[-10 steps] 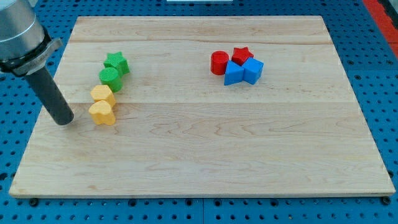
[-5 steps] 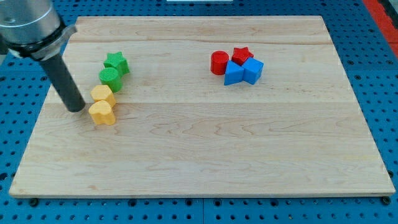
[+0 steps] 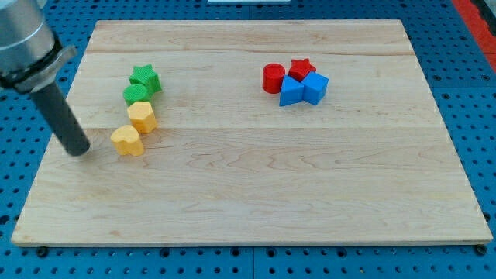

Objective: Adjust the yellow blocks to the bottom of the green blocks in a vertical line

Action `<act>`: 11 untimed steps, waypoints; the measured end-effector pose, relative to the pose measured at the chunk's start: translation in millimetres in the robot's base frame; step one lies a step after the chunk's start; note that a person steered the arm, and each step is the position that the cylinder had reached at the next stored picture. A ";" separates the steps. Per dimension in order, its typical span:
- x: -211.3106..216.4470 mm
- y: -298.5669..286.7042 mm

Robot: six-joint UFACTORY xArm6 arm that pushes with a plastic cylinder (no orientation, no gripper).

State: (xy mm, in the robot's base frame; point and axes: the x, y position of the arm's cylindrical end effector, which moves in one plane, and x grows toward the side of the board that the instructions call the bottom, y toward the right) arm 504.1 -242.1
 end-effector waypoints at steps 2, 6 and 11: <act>73.2 60.9; -134.5 177.5; -101.2 101.9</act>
State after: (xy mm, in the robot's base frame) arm 402.9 -140.2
